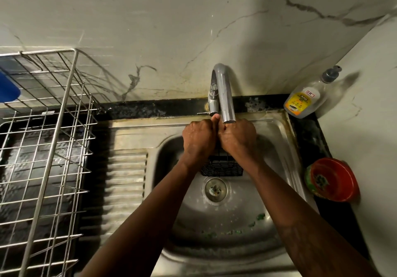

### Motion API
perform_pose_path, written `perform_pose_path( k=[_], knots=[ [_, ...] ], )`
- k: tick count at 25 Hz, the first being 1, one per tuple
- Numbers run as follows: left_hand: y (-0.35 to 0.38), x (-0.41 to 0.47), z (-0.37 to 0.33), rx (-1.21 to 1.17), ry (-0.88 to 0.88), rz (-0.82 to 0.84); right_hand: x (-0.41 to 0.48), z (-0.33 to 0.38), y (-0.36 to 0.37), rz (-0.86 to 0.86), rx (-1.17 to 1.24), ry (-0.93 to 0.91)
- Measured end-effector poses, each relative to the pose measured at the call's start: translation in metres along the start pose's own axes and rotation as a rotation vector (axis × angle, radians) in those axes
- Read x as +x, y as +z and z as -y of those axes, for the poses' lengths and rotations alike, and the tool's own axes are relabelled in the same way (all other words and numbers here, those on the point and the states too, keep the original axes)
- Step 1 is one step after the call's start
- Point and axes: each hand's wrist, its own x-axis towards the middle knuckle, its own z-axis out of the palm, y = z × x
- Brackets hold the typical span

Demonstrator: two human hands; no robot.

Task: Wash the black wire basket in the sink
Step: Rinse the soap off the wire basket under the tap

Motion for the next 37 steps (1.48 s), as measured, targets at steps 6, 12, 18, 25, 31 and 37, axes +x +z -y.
perform_pose_path(
  k=[6,12,18,25,31,37],
  knots=[
    [-0.003,0.003,0.000,-0.462,-0.191,0.284,0.026,0.002,-0.023,0.265,-0.015,-0.036],
    [-0.014,0.018,0.001,-0.862,-0.561,0.639,0.027,0.007,-0.002,0.313,0.581,0.141],
    [0.010,0.010,0.007,-0.943,-0.848,0.330,0.040,-0.001,0.029,0.036,0.373,0.402],
    [0.022,-0.007,0.009,-1.162,-1.031,0.341,-0.003,0.006,0.061,0.107,0.360,0.255],
    [0.012,-0.002,0.028,-1.291,-0.800,0.730,0.009,-0.010,0.071,0.026,0.393,0.387],
    [0.006,0.010,-0.005,-1.252,-0.790,0.726,0.035,-0.041,0.048,-0.014,0.528,0.529]
  ],
)
